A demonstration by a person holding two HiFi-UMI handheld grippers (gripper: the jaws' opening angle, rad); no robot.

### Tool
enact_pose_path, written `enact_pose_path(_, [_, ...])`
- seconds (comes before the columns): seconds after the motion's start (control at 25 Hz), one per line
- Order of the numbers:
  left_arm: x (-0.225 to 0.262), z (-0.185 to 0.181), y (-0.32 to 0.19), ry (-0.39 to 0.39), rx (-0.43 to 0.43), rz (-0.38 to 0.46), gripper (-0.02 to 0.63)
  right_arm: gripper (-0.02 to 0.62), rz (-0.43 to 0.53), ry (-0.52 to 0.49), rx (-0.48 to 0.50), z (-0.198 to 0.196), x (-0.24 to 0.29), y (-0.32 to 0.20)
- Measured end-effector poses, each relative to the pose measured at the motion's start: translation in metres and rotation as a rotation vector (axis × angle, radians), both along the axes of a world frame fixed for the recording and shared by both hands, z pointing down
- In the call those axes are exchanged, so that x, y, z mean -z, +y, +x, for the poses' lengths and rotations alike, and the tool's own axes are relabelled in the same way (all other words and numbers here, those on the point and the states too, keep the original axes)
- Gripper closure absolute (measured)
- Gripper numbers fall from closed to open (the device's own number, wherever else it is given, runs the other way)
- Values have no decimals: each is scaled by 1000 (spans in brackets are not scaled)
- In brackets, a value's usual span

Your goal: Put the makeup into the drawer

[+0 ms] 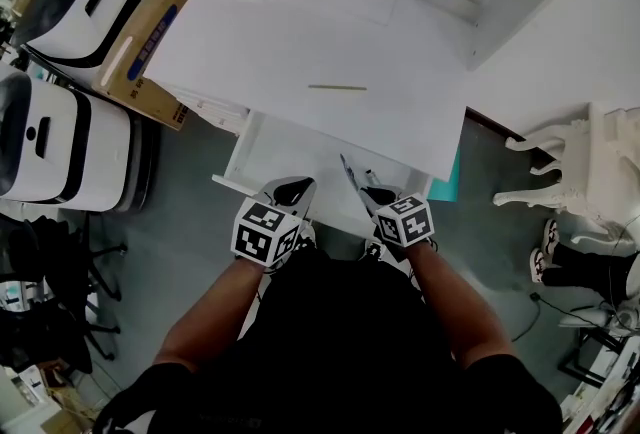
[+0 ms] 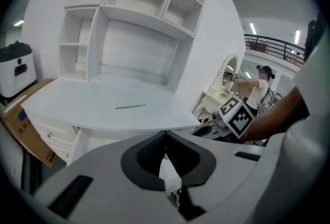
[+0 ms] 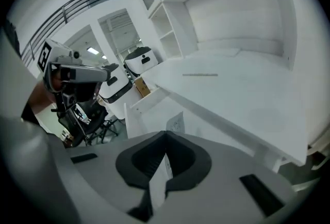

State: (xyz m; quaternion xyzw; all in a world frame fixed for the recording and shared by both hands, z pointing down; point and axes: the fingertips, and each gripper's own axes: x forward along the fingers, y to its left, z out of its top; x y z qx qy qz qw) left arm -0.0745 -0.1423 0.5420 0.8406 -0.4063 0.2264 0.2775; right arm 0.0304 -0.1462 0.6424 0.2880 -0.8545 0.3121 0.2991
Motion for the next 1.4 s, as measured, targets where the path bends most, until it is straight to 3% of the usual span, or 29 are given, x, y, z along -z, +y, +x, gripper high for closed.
enact_pose_path(0.12, [-1, -2, 3, -7, 9, -4, 595, 566, -101, -61, -68, 6, -25, -6])
enact_pose_path(0.2, [-2, -5, 5, -11, 17, -9, 595, 566, -149, -46, -133, 21, -43, -11])
enact_pose_path(0.56, [-5, -15, 6, -21, 57, -19, 595, 566, -179, 212, -291, 91, -101, -32])
enact_pose_path(0.84, [-2, -16, 9, -25, 76, -21, 595, 565, -212, 306, -288, 99, -126, -37])
enact_pose_path(1.12, [-7, -23, 17, -36, 89, -40, 595, 561, -225, 326, -275, 100, -132, -38])
enact_pose_path(1.4, [-1, -13, 6, -27, 57, -18, 595, 512, -166, 351, -237, 103, -117, -40])
